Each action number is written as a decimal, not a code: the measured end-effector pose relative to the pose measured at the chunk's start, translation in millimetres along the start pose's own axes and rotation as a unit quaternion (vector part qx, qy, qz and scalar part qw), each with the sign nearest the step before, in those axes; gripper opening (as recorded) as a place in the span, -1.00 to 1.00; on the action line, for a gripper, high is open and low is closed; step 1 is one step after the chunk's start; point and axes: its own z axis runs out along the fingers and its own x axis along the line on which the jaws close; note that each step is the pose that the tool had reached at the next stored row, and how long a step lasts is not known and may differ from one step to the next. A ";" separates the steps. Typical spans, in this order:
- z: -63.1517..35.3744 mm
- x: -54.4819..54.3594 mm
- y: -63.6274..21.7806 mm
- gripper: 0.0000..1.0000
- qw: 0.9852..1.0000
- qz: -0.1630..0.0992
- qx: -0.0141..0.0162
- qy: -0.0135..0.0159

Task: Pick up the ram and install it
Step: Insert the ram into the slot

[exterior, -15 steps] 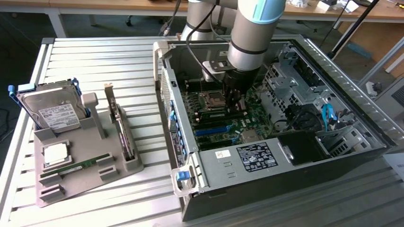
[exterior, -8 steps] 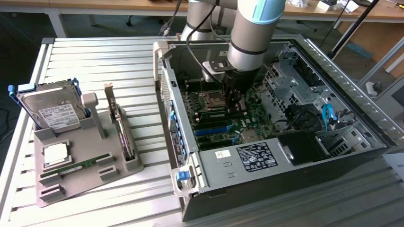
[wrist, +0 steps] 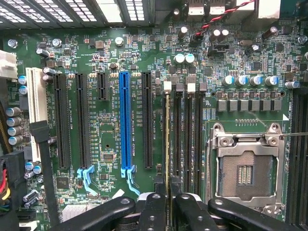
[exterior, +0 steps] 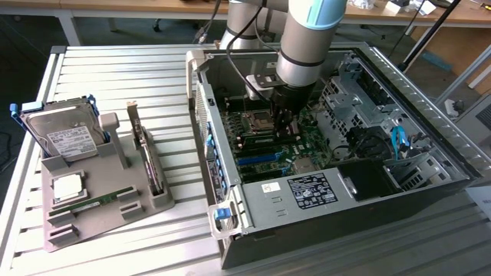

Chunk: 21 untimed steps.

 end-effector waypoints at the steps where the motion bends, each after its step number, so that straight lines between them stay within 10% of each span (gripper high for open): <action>1: -0.1 0.0 0.0 -0.71 1.000 0.000 0.000 0.000; 21: -0.6 -0.1 -4.7 -0.71 1.000 0.000 -0.001 0.000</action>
